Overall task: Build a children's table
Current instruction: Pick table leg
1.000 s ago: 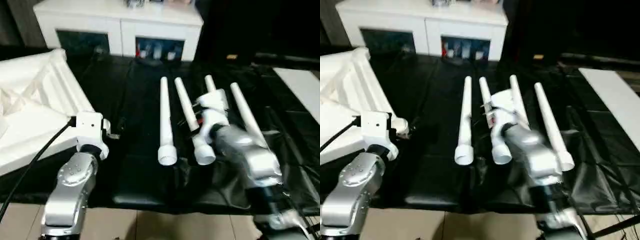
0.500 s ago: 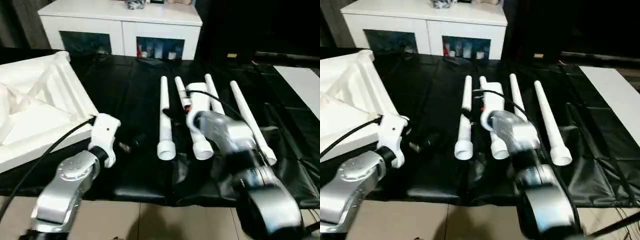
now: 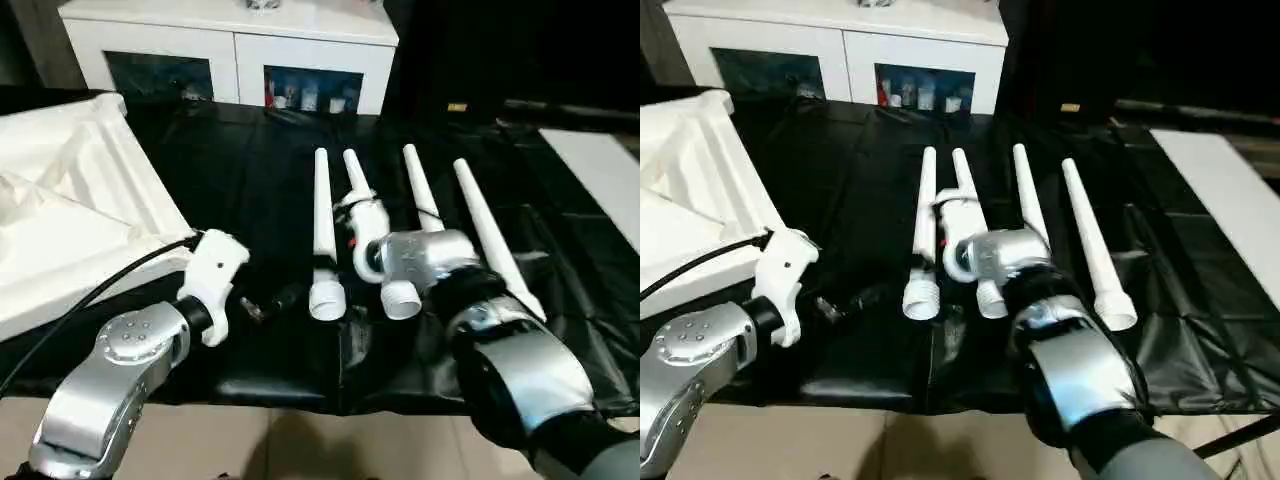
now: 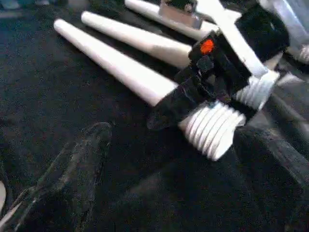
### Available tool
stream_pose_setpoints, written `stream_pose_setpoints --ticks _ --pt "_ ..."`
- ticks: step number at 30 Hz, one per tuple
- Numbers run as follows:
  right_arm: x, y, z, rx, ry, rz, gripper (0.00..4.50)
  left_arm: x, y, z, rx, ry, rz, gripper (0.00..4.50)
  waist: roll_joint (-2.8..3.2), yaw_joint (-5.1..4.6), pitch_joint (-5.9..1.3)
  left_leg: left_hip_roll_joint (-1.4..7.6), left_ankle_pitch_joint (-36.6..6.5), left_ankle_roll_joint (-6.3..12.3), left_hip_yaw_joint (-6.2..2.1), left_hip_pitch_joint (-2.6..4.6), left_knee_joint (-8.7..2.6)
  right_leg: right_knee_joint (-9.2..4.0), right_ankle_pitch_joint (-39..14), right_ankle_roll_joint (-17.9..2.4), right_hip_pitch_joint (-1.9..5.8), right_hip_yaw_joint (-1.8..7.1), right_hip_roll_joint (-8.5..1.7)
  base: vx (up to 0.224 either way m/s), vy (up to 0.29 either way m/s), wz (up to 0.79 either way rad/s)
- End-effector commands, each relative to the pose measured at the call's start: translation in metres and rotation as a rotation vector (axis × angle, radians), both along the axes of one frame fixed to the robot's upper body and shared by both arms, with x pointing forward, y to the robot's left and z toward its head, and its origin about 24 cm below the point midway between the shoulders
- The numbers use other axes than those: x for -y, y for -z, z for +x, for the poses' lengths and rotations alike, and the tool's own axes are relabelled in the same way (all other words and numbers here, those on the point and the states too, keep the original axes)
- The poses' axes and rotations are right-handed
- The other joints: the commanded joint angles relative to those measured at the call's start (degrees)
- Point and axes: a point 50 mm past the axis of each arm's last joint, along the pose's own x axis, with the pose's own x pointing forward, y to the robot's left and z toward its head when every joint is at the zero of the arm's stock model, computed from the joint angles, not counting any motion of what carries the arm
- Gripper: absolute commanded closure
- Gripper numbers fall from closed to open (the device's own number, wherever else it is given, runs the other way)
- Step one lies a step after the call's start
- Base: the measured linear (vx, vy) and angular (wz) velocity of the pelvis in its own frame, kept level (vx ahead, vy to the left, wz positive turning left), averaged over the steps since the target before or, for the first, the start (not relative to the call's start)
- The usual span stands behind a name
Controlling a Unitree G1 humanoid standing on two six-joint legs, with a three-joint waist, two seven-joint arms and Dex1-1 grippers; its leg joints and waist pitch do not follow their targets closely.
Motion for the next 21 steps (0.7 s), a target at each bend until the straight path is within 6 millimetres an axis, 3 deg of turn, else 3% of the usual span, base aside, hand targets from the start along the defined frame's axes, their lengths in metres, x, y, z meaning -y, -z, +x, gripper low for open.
stream_pose_setpoints --ticks 1,6,21 --pt "0.004 0.004 -0.002 -0.038 -0.005 -0.026 0.63 0.006 -0.001 -0.004 -0.014 0.037 -0.01 0.0 1.1 0.17 -3.32 2.67 -5.8 -1.36 -0.21 -0.05 -4.83 -3.78 -5.9 -12.0 3.02 3.03 -5.33 0.0 0.0 0.0" --pt "0.007 0.01 -0.005 -0.082 -0.011 -0.026 1.04 0.007 -0.002 -0.01 -0.036 0.066 0.004 0.0 0.3 0.14 -3.25 2.75 -6.9 -2.14 -0.13 0.03 -4.96 -3.84 -6.5 -11.4 2.91 3.0 -5.28 0.0 0.0 0.0" --pt "0.009 0.01 -0.005 -0.114 0.009 0.055 2.26 -0.004 -0.011 -0.003 -0.006 0.019 0.035 0.0 0.56 0.3 -3.33 2.77 -7.9 -2.53 -0.09 0.18 -4.99 -3.91 -7.3 -11.3 2.8 2.93 -5.27 0.0 0.0 0.0"
